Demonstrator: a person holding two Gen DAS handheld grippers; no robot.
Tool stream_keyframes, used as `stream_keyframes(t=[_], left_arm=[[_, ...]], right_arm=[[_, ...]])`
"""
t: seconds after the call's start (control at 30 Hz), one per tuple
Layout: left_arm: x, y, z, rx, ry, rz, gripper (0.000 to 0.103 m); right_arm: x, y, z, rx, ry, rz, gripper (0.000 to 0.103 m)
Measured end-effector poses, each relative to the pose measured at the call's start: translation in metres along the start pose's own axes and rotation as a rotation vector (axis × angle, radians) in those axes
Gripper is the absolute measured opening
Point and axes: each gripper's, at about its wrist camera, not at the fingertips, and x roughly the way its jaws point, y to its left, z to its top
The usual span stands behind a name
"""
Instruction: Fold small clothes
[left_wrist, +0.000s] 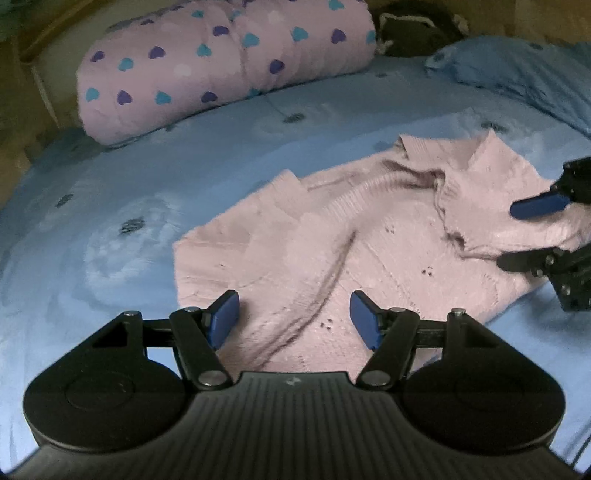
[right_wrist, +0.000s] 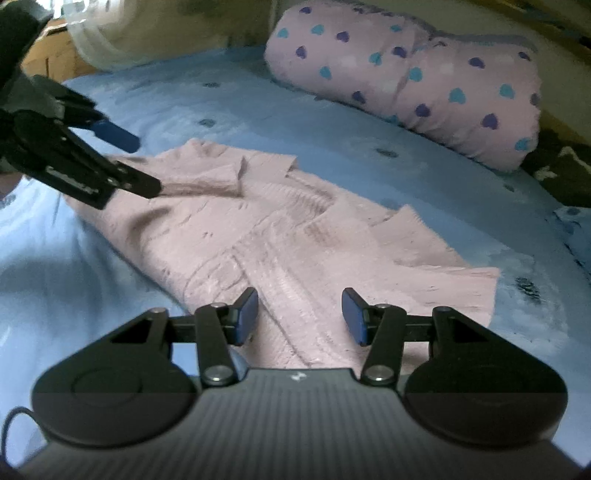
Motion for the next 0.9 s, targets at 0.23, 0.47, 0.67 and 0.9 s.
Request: stream_keyframes(t=[0.23, 0.47, 0.67, 0.9], left_arm=[[0.019, 0.007, 0.002, -0.016, -0.028, 0.014, 0.013], [0.006, 0.057, 0.025, -0.184, -0.135, 0.152, 0.010], [0.024, 0.107, 0.033, -0.338, -0.140, 0.179, 0.010], [0.080, 0.110, 0.010, -0.360, 0.006, 0.198, 0.012]], right_arm=[[0.016, -0.016, -0.005, 0.058, 0.000, 0.004, 0.043], [0.015, -0.029, 0.006, 0.044, -0.040, -0.076, 0.014], [0.001, -0.078, 0.020, 0.145, -0.171, -0.242, 0.013], [0.043, -0.124, -0.008, 0.306, -0.060, -0.310, 0.014]])
